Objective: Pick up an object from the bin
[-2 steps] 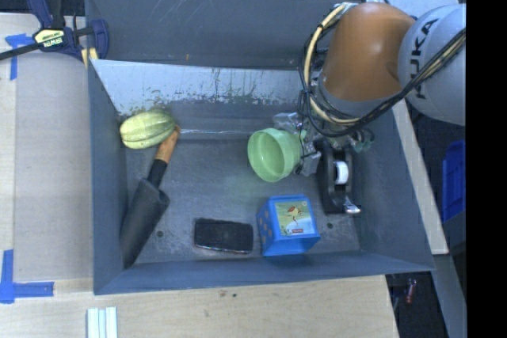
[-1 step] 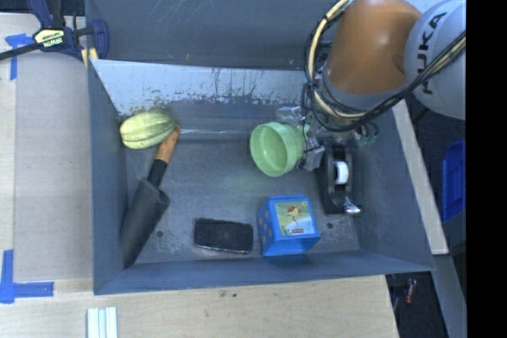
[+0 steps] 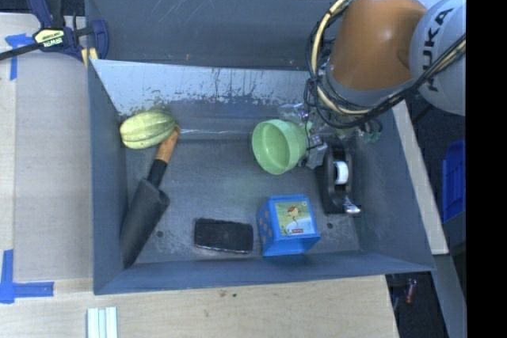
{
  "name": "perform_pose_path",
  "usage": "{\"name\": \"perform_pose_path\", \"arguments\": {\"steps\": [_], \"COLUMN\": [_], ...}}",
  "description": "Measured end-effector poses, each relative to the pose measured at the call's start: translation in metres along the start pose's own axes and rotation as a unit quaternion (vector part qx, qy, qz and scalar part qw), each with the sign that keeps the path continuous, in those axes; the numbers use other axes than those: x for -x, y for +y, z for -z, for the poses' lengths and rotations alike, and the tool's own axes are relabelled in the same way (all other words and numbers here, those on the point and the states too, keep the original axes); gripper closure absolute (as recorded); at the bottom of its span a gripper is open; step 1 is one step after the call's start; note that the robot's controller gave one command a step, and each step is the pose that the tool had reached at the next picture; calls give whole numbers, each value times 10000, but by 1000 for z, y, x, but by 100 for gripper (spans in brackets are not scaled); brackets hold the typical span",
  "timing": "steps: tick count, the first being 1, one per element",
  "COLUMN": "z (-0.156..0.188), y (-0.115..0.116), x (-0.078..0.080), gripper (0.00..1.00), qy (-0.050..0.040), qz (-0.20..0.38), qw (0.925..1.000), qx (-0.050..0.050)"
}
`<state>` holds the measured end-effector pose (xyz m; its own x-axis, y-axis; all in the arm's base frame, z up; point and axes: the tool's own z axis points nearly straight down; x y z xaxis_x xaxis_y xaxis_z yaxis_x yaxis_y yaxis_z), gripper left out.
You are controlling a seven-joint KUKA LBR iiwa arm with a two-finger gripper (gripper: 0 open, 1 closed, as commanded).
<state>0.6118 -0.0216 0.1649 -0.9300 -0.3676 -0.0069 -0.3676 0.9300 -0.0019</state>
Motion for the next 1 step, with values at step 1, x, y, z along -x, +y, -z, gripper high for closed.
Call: {"name": "perform_pose_path", "arguments": {"steps": [1], "z": [12], "y": [0], "x": [1], "gripper": [100], "qy": [-18], "qz": [-6], "qw": [10000], "qx": [-8]}}
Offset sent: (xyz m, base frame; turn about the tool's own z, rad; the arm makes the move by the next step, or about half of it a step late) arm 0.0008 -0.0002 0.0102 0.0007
